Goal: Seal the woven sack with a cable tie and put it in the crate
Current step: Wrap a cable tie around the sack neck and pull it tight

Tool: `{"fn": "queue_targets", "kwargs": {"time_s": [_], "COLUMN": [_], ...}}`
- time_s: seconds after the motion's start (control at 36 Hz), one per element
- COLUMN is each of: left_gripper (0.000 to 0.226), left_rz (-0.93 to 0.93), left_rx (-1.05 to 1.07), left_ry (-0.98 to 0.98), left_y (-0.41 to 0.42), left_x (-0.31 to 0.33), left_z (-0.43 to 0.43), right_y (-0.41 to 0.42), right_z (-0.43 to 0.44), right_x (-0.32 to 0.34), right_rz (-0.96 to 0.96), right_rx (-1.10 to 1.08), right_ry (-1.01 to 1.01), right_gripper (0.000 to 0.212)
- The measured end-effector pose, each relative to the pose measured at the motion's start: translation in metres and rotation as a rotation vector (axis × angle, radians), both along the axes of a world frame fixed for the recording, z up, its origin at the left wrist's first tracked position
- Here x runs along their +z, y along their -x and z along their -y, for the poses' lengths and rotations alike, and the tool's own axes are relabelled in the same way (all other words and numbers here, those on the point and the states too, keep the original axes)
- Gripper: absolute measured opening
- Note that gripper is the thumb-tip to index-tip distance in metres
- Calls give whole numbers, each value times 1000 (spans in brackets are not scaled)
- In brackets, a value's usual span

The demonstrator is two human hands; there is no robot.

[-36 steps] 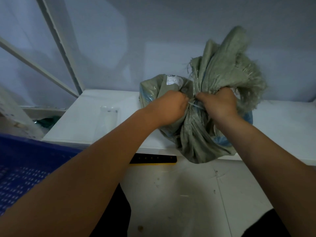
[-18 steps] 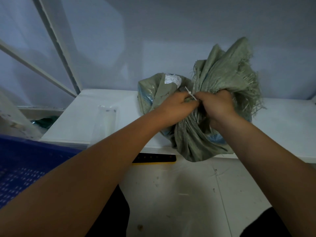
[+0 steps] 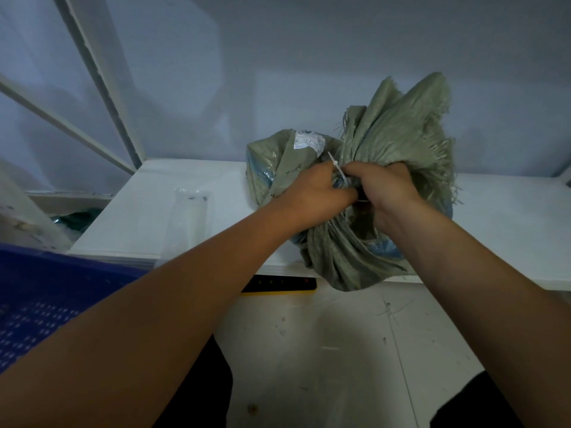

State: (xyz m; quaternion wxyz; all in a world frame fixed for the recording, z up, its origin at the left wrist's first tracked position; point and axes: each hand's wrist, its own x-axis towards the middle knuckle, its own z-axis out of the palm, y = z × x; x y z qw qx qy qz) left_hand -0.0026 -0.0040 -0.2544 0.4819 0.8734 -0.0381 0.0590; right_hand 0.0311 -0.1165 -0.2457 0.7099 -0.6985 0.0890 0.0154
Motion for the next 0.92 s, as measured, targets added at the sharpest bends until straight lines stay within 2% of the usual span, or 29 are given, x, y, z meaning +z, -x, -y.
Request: {"fn": "queue_targets", "kwargs": {"time_s": [0.08,0.19,0.31,0.44,0.58,0.86,0.92], "left_gripper": [39,36,31,16,22,14,19], "left_rz": [16,19,5,14,3,-70,-84], "left_rx": [2,3,12,6,28,24,32], "left_ry": [-2,-9,-14,-22,-8,17,15], "left_y": [2,3,4,6,8,7,5], "left_x": [2,3,3,8,12,19,19], "left_z": [1,2,3,5,5,1,-2], "right_y": [0,-1,-2,-3,-6,-8,-6], "right_z": [-1,-2,-2,-1,1,4,4], "right_x": [-1,-3,-4,-3,-3,0,0], "right_rz": [4,8,19,26,51,85,97], "right_rx": [-1,9,17,-6,-29,-39,-31], "right_ry": [-15,-16,-16,-13,-27,-56,-53], "right_gripper": [37,38,49,38,19,16,17]}}
